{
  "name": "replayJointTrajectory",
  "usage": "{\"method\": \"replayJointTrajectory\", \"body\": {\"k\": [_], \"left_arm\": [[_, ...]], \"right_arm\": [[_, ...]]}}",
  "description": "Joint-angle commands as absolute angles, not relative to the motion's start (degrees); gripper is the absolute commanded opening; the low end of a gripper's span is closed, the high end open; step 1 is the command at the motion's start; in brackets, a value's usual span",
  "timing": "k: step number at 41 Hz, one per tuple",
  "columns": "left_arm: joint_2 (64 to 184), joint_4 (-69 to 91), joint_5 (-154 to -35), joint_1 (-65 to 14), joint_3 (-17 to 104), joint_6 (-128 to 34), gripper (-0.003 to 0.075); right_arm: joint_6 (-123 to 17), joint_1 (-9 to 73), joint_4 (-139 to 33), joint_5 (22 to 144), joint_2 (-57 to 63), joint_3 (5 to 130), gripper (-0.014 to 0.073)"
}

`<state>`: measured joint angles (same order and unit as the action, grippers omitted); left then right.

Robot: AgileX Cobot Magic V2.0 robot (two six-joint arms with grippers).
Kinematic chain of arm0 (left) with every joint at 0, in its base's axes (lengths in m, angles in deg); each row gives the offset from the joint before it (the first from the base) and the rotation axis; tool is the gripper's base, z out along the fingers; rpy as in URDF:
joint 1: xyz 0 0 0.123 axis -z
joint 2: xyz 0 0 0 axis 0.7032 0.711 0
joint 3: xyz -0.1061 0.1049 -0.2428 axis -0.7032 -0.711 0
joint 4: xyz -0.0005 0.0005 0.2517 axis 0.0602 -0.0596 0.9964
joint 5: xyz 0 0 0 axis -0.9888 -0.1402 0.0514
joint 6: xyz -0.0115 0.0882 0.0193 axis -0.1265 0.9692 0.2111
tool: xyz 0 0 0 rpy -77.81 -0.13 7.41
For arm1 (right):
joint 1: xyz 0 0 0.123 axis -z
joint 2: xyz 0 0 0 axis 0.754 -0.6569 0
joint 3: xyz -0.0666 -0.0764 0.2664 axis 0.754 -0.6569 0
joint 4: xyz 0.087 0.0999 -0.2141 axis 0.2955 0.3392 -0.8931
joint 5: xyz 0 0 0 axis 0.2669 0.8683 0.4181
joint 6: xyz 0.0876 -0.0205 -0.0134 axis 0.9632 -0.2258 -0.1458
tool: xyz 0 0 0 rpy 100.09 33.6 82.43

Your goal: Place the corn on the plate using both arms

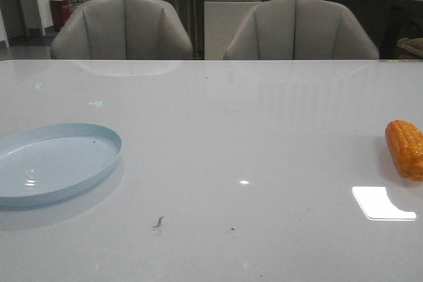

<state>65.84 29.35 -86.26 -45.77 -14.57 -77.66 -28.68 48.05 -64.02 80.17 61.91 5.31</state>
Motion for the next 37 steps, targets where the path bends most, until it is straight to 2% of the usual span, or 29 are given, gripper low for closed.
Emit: {"method": "replayJointTrajectory", "body": {"k": [1,37], "left_arm": [[64.73,28.69,-81.66,-45.61,-16.73,-77.83,0.0094],[64.73,28.44,-80.73,-45.61,-16.73,-77.83,0.0094]], "right_arm": [[-28.75,48.01,-64.53,75.38,63.36,6.49,0.0025],[-28.75,48.01,-64.53,74.67,63.36,6.49,0.0025]]}}
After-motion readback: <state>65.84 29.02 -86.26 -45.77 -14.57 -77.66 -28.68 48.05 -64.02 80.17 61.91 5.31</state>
